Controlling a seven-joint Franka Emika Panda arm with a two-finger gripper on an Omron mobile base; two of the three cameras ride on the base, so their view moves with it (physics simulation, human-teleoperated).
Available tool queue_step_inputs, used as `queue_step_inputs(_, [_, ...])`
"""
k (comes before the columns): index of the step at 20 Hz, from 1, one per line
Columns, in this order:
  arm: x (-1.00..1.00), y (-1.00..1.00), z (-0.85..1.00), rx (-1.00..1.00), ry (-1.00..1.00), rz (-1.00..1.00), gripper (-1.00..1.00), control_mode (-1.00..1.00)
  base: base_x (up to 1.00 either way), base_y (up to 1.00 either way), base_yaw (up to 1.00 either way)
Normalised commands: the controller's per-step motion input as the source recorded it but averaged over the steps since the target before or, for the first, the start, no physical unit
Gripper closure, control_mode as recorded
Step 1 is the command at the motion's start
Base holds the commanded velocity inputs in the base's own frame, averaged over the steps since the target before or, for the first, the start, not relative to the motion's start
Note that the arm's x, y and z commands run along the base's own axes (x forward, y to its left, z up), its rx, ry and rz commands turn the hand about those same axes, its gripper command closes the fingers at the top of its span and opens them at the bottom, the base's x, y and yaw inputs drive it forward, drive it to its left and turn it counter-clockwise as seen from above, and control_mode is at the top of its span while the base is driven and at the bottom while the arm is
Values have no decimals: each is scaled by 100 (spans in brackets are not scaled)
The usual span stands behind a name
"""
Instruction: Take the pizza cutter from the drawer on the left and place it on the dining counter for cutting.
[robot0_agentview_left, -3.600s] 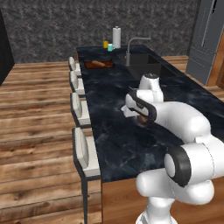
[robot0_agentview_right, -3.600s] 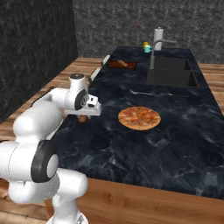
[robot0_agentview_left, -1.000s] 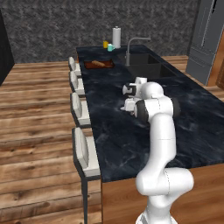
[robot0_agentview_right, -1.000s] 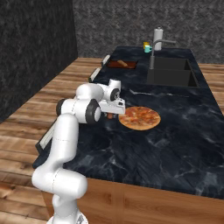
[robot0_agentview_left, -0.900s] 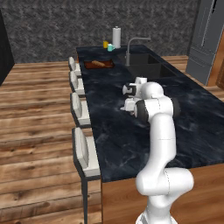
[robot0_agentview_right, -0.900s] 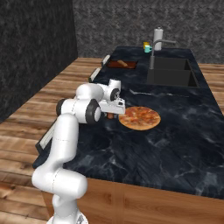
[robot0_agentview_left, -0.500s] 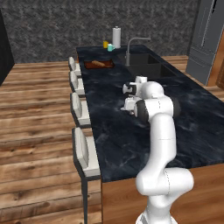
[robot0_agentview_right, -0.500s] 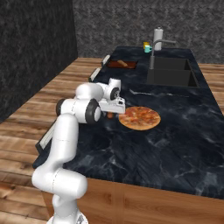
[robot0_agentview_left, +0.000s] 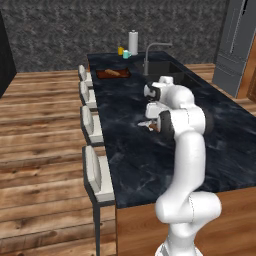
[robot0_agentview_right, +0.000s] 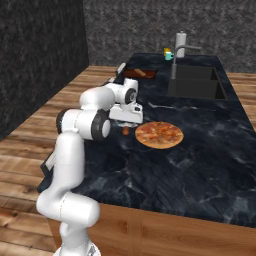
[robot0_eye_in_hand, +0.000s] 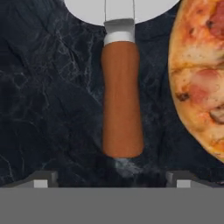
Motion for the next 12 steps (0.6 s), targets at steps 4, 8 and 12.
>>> queue_step_inputs(4, [-100, 5, 27, 0, 0, 0, -100, -100, 0, 0, 0])
queue_step_inputs(8, [-100, 10, 26, 0, 0, 0, -100, -100, 0, 0, 0])
queue_step_inputs(12, [-100, 33, 30, 0, 0, 0, -100, -100, 0, 0, 0])
